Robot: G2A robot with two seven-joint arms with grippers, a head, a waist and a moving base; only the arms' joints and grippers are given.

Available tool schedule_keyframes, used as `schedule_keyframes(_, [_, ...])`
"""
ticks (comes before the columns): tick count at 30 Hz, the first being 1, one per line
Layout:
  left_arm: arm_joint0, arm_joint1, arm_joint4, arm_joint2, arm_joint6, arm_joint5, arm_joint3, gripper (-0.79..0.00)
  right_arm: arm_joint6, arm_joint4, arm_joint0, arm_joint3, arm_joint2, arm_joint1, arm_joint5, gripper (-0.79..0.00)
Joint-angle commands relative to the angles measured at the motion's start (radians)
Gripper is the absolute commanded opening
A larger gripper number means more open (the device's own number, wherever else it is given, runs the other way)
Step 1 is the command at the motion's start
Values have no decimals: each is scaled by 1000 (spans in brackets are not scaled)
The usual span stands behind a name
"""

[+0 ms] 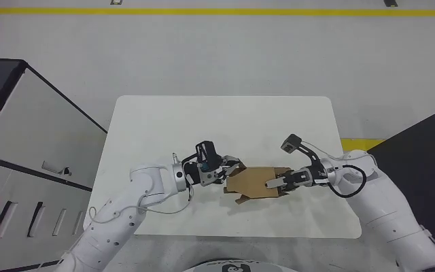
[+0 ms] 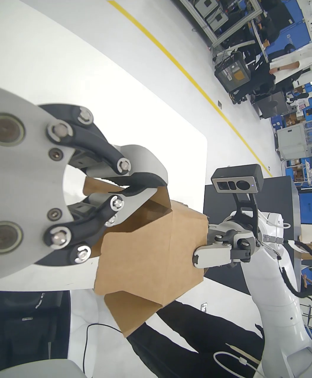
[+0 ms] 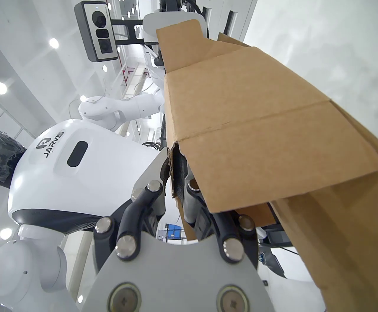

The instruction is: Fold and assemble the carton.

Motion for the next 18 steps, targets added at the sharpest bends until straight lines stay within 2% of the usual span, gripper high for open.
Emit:
schedule_keyframes(1, [-4, -1, -1, 6, 0, 1, 3, -785, -1, -3, 3, 4, -5, 0, -1, -785])
schedule_keyframes(9, [1, 2, -11, -23, 12, 19, 13, -785, -19, 40, 6, 32, 8, 5, -19, -785])
schedule_keyframes(18, [55, 17, -31, -111, 46, 13, -1, -785, -9, 111, -10, 34, 49, 10, -9, -785])
